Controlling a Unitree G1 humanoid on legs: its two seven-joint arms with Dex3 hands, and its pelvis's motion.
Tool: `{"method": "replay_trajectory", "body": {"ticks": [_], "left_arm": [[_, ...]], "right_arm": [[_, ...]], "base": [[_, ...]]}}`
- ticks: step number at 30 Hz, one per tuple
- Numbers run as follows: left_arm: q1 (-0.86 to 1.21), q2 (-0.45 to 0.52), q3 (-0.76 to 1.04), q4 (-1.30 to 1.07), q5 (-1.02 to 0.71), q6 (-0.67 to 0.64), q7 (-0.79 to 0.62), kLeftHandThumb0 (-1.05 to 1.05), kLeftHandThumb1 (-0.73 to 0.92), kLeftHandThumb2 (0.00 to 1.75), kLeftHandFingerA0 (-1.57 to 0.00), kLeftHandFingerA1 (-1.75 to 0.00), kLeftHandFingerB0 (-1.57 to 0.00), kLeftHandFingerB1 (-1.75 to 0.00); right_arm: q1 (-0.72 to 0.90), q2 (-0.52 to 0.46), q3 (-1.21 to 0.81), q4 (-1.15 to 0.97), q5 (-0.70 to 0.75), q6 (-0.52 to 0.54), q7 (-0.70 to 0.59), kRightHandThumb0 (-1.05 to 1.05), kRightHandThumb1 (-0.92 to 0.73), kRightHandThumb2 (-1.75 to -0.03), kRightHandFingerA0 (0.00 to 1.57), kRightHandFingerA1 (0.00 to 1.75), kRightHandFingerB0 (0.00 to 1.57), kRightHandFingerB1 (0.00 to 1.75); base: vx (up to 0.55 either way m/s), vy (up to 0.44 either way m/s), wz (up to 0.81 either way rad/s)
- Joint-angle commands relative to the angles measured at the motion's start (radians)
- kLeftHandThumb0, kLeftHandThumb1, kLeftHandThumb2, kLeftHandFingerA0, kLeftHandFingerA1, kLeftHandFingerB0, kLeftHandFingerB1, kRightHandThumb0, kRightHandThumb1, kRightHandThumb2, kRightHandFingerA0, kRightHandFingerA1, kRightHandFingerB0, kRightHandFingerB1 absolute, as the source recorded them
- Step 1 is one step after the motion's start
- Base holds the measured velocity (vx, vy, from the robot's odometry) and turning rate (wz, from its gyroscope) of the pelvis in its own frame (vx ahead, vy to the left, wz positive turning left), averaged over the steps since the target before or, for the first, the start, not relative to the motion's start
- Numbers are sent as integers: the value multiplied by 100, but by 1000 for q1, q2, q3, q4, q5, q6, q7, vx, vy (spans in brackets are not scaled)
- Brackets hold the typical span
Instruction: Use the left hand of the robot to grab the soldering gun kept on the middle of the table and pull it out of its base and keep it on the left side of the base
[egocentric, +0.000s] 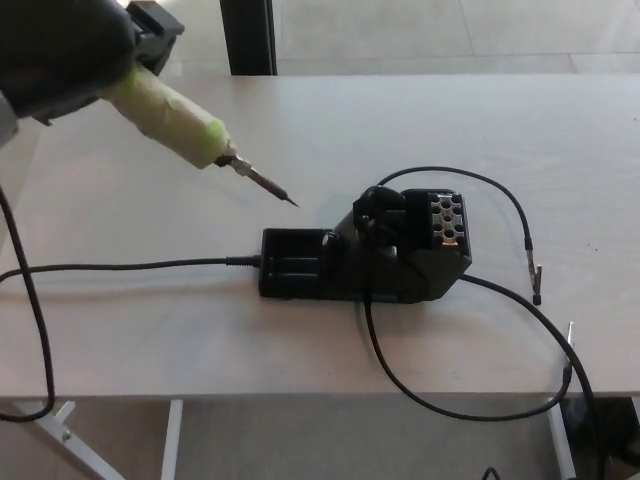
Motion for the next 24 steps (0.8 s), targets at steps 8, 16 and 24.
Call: {"method": "replay_trajectory", "body": {"ticks": [8, 16, 24], "left_arm": [[280, -111, 59, -39, -60, 96, -3, -19, 59, 94, -87, -175, -72, -155], [406, -168, 20, 48, -16, 121, 67, -18, 63, 94, -90, -175, -70, -149], [377, -182, -32, 123, 34, 173, 83, -16, 62, 95, -87, -175, -69, -148]], "right_arm": [[-13, -21, -15, 4, 21, -5, -3, -105, -76, -96, 78, 64, 55, 48], [-15, -14, -9, -2, 16, 9, 0, -105, -75, -97, 76, 63, 53, 47], [-20, -19, -2, -4, 12, 26, -8, -105, -74, -100, 75, 62, 55, 48]], "base": [[0, 0, 0], [0, 0, 0], [0, 0, 0]]}}
